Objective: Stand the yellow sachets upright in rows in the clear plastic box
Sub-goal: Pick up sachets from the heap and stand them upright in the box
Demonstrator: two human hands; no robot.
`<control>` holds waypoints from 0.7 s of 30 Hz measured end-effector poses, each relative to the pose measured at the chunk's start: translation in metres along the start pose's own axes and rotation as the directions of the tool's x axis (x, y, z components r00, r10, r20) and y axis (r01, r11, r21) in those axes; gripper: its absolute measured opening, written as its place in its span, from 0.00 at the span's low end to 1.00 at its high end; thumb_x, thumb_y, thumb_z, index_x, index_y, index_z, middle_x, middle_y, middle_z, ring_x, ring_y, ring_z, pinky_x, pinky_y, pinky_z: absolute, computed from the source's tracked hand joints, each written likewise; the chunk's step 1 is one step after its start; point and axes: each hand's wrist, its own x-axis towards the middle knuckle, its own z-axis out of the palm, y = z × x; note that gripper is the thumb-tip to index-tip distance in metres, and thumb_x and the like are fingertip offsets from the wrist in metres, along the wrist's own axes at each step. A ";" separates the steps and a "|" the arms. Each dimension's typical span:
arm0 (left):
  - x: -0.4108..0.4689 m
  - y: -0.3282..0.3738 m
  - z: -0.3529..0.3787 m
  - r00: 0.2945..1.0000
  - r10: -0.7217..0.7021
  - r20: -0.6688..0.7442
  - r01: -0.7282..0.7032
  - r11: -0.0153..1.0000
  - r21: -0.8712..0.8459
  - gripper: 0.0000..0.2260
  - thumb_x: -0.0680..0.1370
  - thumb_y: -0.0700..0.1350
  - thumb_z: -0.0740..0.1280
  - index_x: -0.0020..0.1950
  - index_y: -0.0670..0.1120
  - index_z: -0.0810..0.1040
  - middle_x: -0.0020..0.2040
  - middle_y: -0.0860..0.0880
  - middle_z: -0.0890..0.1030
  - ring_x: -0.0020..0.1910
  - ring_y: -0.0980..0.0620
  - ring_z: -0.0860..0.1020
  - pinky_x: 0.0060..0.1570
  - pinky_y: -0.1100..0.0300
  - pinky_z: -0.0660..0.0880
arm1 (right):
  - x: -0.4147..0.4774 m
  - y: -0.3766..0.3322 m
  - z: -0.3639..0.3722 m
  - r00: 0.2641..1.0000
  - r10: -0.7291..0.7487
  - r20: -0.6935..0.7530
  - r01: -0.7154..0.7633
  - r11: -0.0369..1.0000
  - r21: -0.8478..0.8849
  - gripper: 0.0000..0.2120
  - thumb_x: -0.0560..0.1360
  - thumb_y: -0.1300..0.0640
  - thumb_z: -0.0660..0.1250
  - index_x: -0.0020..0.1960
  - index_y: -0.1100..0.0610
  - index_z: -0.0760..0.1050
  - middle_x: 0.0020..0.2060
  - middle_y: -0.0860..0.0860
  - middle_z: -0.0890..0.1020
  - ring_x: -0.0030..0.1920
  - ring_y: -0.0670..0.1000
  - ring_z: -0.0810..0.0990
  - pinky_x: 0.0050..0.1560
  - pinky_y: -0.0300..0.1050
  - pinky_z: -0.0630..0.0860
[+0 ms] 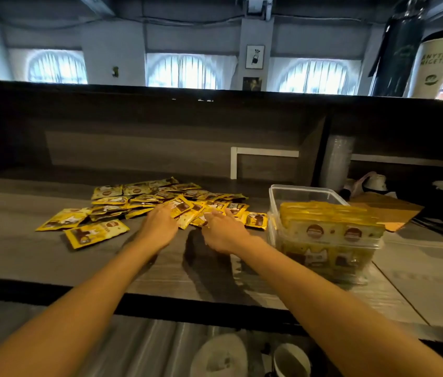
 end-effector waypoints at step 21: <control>-0.035 -0.020 -0.004 0.980 0.176 0.090 -0.189 0.970 0.151 0.14 0.80 0.49 0.57 0.40 0.44 0.75 0.47 0.44 0.72 0.50 0.47 0.72 0.45 0.55 0.68 | -0.041 0.010 -0.007 0.976 -0.171 -0.137 0.141 0.969 -0.203 0.16 0.78 0.58 0.57 0.32 0.60 0.63 0.31 0.52 0.68 0.40 0.54 0.70 0.37 0.44 0.65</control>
